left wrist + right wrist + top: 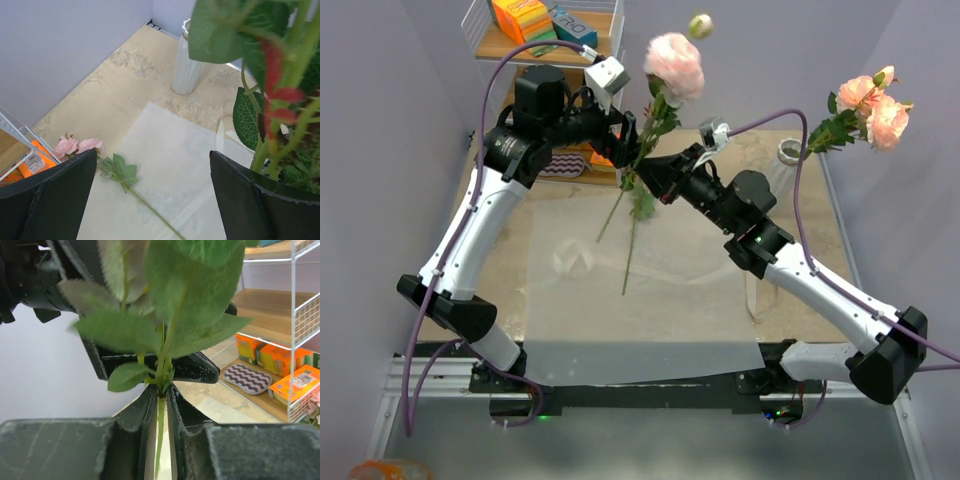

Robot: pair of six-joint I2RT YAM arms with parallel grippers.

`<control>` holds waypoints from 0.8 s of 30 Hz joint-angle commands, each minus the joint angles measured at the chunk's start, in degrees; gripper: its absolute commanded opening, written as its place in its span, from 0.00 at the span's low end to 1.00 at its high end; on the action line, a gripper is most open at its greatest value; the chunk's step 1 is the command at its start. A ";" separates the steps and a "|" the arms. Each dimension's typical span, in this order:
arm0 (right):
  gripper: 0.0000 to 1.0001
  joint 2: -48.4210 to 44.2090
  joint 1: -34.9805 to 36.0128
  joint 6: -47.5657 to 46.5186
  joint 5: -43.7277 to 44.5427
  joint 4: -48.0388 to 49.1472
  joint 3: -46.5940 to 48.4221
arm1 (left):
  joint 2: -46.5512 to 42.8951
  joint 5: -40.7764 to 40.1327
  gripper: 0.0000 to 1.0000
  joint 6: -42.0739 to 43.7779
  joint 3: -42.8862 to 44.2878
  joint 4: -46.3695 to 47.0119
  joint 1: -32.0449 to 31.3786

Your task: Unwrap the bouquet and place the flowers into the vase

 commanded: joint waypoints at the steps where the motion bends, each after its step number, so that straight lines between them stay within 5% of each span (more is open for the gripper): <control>1: 0.17 1.32 0.19 0.67 -2.86 2.22 3.32 | -0.49 2.86 0.99 -1.14 2.16 1.39 -0.88; 5: 0.13 1.77 0.19 0.84 -2.07 2.65 3.58 | -0.84 3.13 0.99 -1.32 1.38 1.39 -0.88; 8: 0.00 0.63 0.19 0.49 -0.32 3.70 2.97 | -1.19 2.87 0.99 -1.32 0.76 1.48 -0.88; 15: 0.00 -2.54 0.19 -1.61 1.97 3.28 3.74 | -1.72 1.73 0.99 -1.23 0.40 1.74 -0.88; 20: 0.00 -3.94 0.19 -11.27 8.38 -10.76 10.25 | -1.63 -9.15 0.99 -3.41 4.27 1.47 2.36; 24: 0.00 -5.00 0.19 -20.31 15.32 -18.25 14.47 | -2.68 -20.85 0.99 -10.01 4.54 4.89 13.16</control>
